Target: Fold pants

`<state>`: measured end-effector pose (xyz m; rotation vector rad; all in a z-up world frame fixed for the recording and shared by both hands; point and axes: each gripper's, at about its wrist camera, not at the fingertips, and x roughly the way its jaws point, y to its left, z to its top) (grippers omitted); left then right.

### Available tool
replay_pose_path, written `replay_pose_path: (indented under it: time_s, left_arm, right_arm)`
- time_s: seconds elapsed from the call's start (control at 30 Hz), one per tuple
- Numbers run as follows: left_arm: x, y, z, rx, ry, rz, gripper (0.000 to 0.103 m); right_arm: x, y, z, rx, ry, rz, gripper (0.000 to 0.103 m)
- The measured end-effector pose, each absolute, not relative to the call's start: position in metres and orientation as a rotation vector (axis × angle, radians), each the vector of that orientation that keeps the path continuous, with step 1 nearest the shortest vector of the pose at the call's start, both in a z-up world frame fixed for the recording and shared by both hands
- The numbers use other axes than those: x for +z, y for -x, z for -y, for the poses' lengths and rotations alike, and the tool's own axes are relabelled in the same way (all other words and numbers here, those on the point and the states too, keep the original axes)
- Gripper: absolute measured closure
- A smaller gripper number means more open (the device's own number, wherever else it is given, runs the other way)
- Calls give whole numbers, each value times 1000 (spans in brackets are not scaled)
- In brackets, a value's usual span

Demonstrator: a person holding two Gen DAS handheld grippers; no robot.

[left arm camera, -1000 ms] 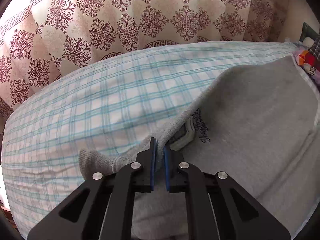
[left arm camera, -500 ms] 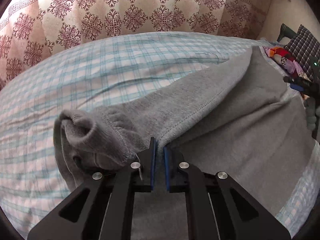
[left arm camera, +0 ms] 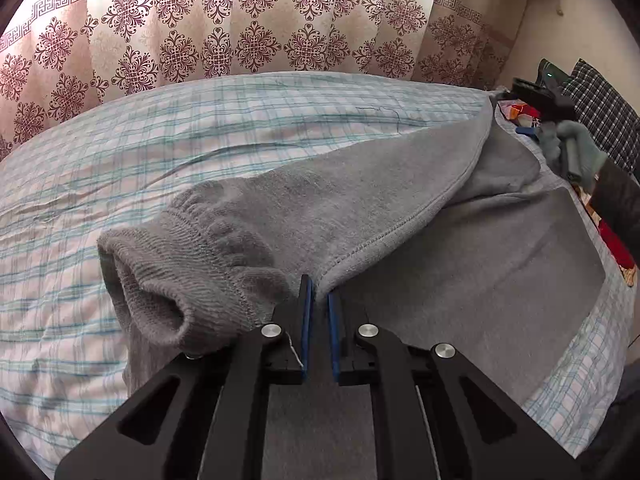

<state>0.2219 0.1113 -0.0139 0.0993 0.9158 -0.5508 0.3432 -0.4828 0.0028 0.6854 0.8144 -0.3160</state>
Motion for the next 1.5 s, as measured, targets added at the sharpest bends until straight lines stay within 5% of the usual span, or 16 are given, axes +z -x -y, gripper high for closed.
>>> replay_pose_path:
  time_s: [0.13,0.2,0.27,0.43,0.97,1.5]
  left_arm:
    - [-13,-217,-114,-547,-99,-916,96]
    - [-11,-217,-115,-540,-100,-914,96]
    - [-9,-217,-116,-535,-99,-912,96]
    - [-1,-222,-119,-503,-100,-892,96]
    - [58,-213,-155,-418,-64,-779,96]
    - [17,-140,-182,-431,-38,-877,96]
  right_arm:
    - [-14,-374,489,-354,-678,-877,14]
    - [-25,-381,490,-349,-675,-919,37]
    - [-36,-385,491,-360,-669,-977,71]
    - [-19,-367,486,-348,-572,-952,97]
    - [106,-248,473,-241,-554,-736,98]
    - [51,-72,448,-262,-599,-785,98]
